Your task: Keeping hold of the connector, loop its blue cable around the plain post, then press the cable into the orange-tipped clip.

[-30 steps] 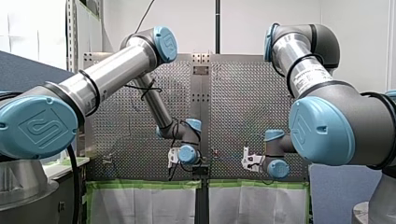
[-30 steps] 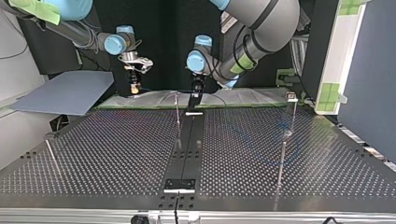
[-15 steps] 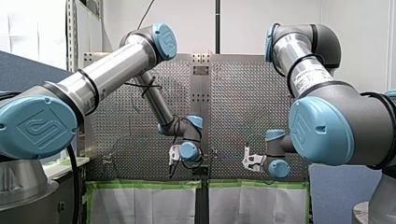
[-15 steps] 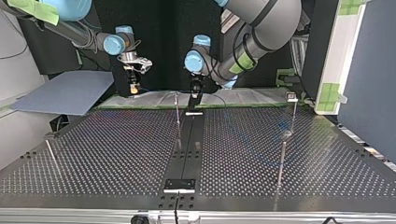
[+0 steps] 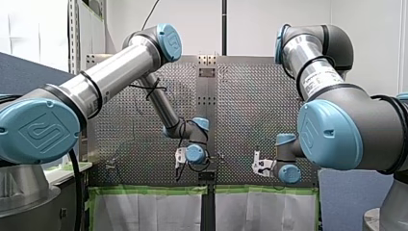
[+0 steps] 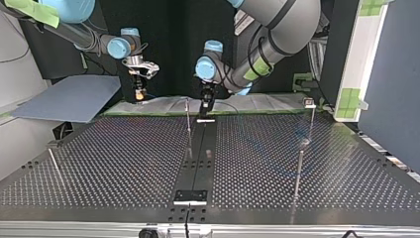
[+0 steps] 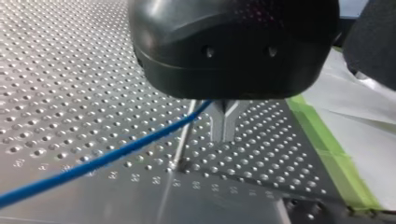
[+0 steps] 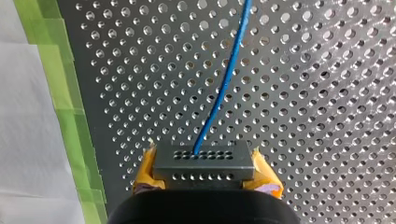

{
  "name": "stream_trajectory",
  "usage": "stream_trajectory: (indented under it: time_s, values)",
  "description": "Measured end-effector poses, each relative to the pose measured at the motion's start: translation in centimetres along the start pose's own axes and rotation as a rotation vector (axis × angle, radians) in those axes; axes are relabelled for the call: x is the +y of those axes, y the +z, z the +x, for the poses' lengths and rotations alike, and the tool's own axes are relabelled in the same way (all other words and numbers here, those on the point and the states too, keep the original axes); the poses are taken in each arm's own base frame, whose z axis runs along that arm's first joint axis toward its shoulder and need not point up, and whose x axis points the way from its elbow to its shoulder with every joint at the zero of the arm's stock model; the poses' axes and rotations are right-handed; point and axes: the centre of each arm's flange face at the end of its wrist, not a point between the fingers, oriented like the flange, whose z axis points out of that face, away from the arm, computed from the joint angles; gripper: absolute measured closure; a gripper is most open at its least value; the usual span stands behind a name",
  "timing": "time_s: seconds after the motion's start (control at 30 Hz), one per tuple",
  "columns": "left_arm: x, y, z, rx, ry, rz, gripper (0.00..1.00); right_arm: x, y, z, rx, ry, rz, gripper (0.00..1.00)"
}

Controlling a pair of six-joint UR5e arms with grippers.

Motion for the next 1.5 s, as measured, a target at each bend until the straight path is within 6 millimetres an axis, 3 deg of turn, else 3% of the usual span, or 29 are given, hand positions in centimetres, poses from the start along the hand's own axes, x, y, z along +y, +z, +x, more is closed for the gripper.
stream_trajectory:
  time_s: [0.3, 0.83, 1.1, 1.37, 1.5]
  values:
    - [-0.2, 0.3, -0.3, -0.015, -0.007, 0.011, 1.00, 0.2, 0.2, 0.2, 0.007, 0.009, -0.001, 1.00]
    - [-0.2, 1.3, -0.7, -0.048, -0.116, 0.066, 1.00, 0.4, 2.6, 1.7, 0.026, 0.008, 0.002, 1.00]
    - [0.6, 2.7, -1.5, -0.066, -0.170, 0.075, 1.00, 0.7, 3.6, 2.4, 0.041, 0.007, 0.000, 1.00]
    - [1.3, 4.4, 0.4, -0.025, -0.170, 0.061, 1.00, 1.1, 4.5, 3.2, 0.045, 0.005, -0.002, 1.00]
    - [1.5, 5.3, -0.2, -0.032, -0.181, 0.056, 1.00, 1.3, 4.8, 3.4, 0.047, 0.005, -0.002, 1.00]
